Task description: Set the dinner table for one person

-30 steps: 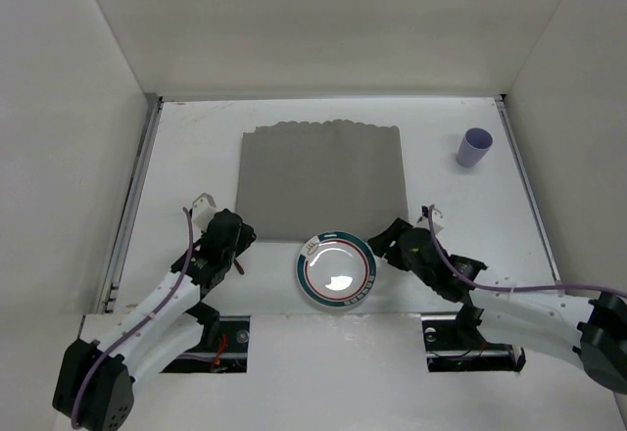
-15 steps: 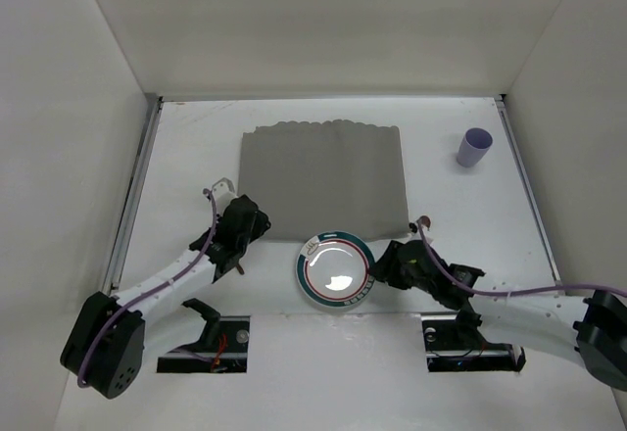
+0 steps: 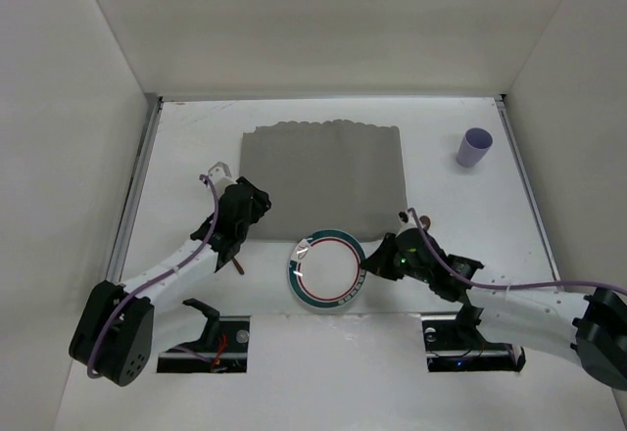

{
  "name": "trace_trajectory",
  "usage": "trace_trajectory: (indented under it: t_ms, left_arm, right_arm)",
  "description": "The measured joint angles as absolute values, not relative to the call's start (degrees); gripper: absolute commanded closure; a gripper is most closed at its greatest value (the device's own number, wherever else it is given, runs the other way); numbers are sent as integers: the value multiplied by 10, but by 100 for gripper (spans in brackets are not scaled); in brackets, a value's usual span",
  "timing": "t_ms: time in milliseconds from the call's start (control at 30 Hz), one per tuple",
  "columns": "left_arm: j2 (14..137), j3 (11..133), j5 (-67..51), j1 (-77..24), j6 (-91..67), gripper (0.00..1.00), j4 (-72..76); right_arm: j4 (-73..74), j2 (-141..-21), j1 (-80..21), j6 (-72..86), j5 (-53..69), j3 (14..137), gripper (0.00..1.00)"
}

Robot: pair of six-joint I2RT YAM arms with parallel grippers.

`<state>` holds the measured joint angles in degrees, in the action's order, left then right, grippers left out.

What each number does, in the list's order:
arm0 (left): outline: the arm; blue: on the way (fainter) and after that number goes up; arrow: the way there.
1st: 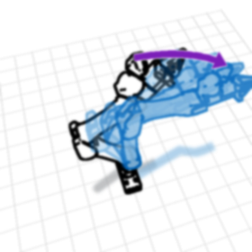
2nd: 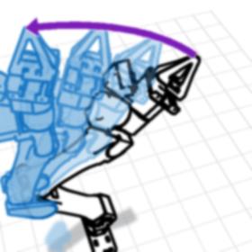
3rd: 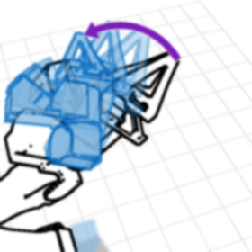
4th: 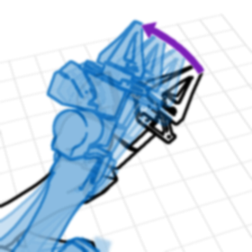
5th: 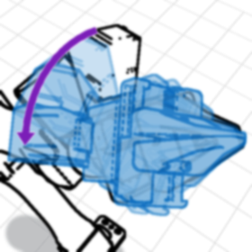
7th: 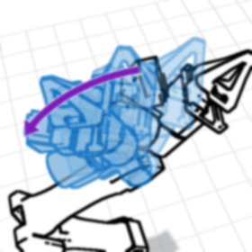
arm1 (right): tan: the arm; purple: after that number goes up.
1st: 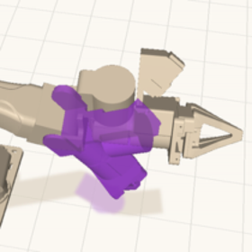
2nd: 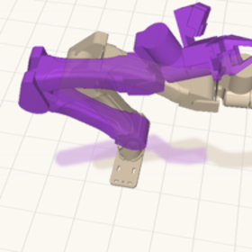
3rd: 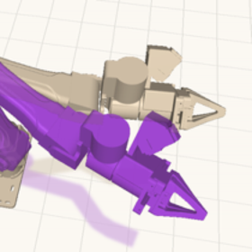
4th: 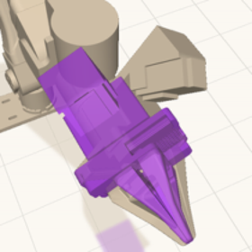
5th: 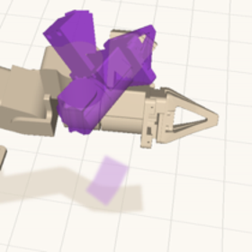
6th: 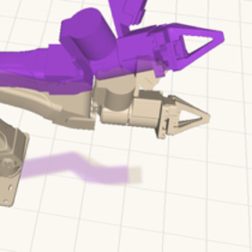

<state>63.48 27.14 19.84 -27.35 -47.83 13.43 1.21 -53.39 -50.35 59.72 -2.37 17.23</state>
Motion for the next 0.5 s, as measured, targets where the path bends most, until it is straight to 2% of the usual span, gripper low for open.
trace_trajectory:
  t_ms: [167, 267, 500]
  left_arm:
    - [633, 261, 178, -226, -490, 62, 168]
    - [630, 240, 165, -190, -501, 62, 187]
    - [664, 224, 135, -184, -520, 62, 240]
  right_arm:
    - [57, -524, -513, 566, -6, 246, 94]
    - [55, -542, -468, 540, 16, 301, 94]
    - [-15, -739, -336, 487, 30, 462, 94]
